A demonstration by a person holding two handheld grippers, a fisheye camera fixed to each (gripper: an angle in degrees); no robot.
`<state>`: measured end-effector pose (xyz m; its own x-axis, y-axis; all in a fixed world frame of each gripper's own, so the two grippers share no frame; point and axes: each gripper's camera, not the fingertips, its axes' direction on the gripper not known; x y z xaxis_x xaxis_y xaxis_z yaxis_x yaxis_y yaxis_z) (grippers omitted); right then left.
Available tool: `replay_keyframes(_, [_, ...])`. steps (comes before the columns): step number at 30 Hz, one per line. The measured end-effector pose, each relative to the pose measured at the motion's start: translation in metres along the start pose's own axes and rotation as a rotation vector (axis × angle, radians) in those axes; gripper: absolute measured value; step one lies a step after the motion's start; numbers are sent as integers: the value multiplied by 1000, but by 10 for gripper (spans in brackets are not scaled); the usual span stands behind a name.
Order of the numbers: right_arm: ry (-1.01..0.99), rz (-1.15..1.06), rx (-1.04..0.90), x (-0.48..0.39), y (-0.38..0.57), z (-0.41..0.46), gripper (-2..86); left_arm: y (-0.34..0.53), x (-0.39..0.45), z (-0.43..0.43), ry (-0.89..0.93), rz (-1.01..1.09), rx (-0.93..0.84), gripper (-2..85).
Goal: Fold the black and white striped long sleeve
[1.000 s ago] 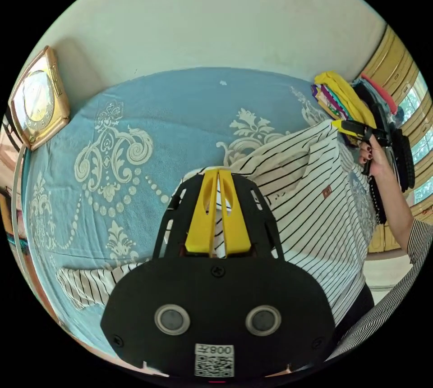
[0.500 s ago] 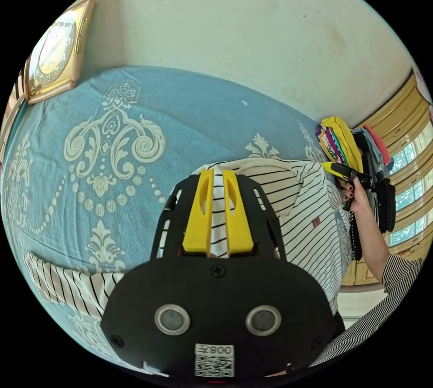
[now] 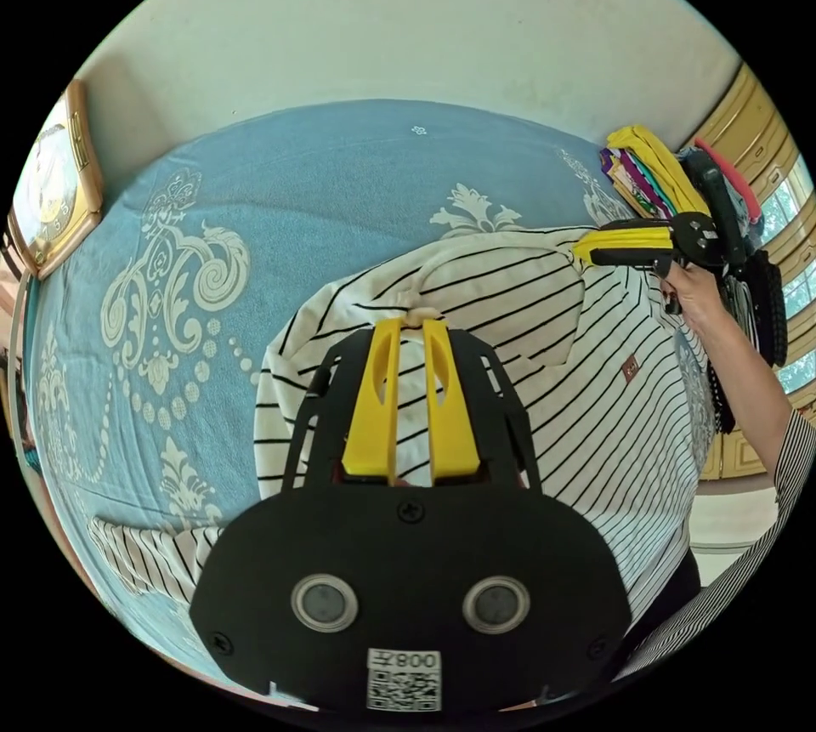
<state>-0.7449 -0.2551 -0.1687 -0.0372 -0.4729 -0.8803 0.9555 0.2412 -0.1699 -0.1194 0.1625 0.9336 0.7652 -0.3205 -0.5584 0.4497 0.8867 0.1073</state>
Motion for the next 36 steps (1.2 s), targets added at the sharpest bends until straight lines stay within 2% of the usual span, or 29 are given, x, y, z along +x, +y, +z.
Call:
replay_keyframes(4, [-28, 41, 57, 3, 3, -13, 3, 4, 3, -1, 1, -9, 37, 35])
replay_keyframes(9, [-198, 184, 259, 28, 11, -51, 0, 3, 5, -1, -11, -44, 84, 25])
replay_keyframes(14, [-235, 278, 161, 39, 13, -26, 1, 10, 4, 13, -17, -104, 65, 22])
replay_keyframes(16, [-256, 306, 188, 40, 23, -29, 2, 17, 6, 12, -4, -95, 97, 21])
replay_keyframes(21, [-262, 314, 316, 30, 59, -59, 7, 12, 8, 31, 1, -129, 46, 15])
replay_keyframes(25, [-175, 276, 289, 19, 85, -75, 5, 13, 23, 24, -52, -139, 72, 7])
replay_keyframes(29, [-74, 284, 233, 15, 129, -75, 2, 40, 57, 15, 20, -73, 120, 5])
replay_keyframes(32, [-70, 318, 135, 22, 141, -50, 0, 49, 75, 38, -22, -69, 28, 4])
replay_keyframes(36, [-143, 376, 104, 37, 153, -43, -1, 54, 87, 34, 2, -117, 58, 3])
